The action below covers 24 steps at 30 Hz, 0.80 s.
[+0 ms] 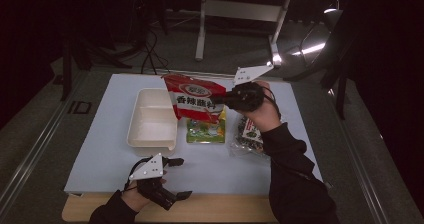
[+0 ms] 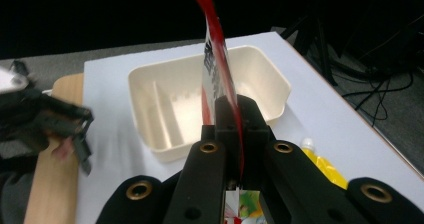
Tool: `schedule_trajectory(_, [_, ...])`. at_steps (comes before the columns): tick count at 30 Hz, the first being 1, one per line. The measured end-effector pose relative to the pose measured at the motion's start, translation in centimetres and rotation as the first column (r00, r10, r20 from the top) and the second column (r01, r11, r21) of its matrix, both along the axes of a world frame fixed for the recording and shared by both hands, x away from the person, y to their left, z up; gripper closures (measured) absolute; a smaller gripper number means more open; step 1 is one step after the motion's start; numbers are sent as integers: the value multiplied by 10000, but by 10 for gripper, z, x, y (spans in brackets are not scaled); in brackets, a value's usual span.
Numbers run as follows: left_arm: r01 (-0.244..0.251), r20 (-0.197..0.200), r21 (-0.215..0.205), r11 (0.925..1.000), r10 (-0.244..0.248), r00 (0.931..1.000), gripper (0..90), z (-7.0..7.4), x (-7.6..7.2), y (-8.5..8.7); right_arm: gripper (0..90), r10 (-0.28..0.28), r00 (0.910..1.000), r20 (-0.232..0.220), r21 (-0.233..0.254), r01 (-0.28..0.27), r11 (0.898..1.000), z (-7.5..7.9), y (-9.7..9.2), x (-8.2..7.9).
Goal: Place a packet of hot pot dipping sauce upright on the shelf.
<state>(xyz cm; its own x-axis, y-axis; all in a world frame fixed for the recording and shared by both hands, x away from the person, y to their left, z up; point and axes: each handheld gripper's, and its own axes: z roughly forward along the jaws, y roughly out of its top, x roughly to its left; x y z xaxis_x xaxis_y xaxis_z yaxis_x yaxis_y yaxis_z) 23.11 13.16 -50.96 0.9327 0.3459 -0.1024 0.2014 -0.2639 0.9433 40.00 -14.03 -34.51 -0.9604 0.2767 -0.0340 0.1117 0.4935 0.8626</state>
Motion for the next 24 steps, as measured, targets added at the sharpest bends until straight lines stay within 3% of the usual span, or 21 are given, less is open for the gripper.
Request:
schedule_trajectory(10, [100, 3, 55, 9999, -100, 10000, 20, -2, -1, -1, 900, 27, 10000, 40, 302, -28, 9995, 0, 18, 22])
schedule_trajectory(12, [53, 30, 218, 9997, -54, 10000, 20, -2, -1, 0, 900, -10, 10000, 76, 299, 7, 9996, 0, 23, 24])
schedule_trajectory(24, [-62, 46, 150, 9999, 61, 10000, 20, -4, -2, 7, 900, 172, 9996, -221, 374, -164, 9992, -6, 54, 48])
